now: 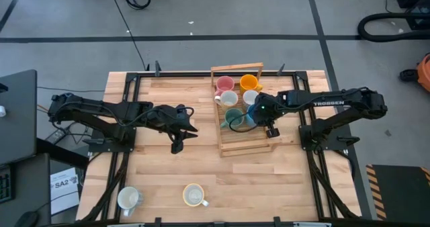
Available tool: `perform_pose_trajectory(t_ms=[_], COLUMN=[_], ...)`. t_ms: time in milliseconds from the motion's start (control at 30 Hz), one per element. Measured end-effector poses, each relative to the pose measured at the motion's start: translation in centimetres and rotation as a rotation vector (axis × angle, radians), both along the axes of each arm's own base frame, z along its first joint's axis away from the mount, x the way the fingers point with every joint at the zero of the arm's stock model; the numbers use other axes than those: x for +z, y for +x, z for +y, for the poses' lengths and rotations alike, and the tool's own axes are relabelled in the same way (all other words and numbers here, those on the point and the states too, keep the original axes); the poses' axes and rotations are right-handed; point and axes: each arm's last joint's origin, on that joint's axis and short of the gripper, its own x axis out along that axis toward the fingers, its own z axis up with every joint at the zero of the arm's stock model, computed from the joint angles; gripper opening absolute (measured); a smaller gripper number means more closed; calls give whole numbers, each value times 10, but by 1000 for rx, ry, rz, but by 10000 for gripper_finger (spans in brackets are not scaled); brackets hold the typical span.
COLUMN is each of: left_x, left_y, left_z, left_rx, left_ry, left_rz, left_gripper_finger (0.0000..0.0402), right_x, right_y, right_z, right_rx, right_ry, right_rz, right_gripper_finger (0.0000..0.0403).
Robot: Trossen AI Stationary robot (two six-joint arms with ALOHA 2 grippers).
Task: Place coffee mugs
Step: Put the blue mug on the shelf
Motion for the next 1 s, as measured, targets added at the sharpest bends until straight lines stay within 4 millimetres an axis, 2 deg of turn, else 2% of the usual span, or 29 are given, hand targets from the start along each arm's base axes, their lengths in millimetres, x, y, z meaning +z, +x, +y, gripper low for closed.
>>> perform_pose_trajectory(t_ms=[467, 733, 1000], left_x=[0, 0, 0], left_y=[0, 0, 0], left_z=[0, 0, 0], left_rx=[1, 1, 0], left_ry=[0, 0, -1], left_rz=[0, 0, 0], left_gripper_finger=[98, 98, 98], right_x=[-22, -23, -24], right_y=[-4, -3, -3], right_z=[1, 0, 0], right_rx=[-4, -4, -9], right_ry=[-14, -16, -26], right_rz=[-10, -20, -20], right_gripper_finger=[35, 37, 62])
